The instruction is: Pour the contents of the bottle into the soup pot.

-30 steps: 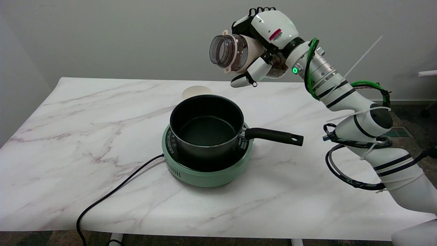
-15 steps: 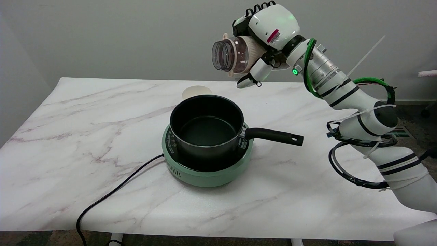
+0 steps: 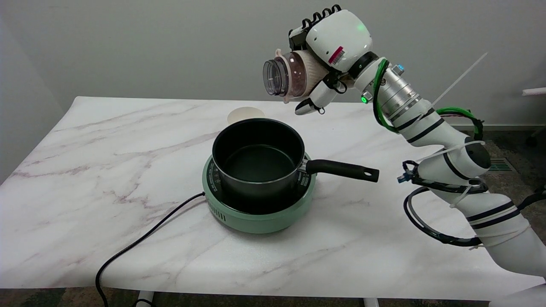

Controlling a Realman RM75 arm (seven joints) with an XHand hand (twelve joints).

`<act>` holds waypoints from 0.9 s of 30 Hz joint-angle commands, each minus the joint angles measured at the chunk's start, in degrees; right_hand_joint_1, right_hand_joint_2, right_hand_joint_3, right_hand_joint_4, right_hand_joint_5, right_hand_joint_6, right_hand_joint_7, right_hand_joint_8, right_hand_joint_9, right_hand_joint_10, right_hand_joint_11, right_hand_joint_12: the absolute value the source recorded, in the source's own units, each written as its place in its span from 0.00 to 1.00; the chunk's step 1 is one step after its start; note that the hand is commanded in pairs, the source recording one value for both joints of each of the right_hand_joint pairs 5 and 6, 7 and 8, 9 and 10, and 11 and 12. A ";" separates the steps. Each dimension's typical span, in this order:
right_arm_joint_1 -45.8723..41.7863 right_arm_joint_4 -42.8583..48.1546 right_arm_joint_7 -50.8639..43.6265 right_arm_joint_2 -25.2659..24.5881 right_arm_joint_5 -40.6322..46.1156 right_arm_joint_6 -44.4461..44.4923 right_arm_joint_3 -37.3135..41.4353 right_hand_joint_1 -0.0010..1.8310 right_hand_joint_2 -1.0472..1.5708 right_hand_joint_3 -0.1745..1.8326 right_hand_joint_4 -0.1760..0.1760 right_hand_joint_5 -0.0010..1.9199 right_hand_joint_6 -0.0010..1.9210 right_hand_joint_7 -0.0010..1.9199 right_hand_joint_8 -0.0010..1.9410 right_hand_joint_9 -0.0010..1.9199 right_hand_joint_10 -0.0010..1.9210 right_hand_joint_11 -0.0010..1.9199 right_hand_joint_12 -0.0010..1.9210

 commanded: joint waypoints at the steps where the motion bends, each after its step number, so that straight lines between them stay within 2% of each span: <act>1: -0.40 -2.40 -12.81 -0.47 11.05 4.18 0.06 0.62 1.00 0.27 0.50 0.98 0.98 0.89 0.88 0.88 0.88 0.75 0.75; 12: 3.86 -5.36 -9.21 6.11 12.44 9.77 -4.23 0.62 1.00 0.27 0.50 0.98 0.98 0.90 0.89 0.89 0.89 0.75 0.75; 21: 6.10 -5.31 -7.16 11.47 11.67 10.71 -6.41 0.62 1.00 0.27 0.50 0.99 0.99 0.90 0.89 0.90 0.89 0.76 0.76; 27: 7.41 -6.14 -6.65 12.40 10.45 11.51 -7.42 0.62 1.00 0.27 0.50 0.99 0.99 0.91 0.90 0.90 0.90 0.76 0.76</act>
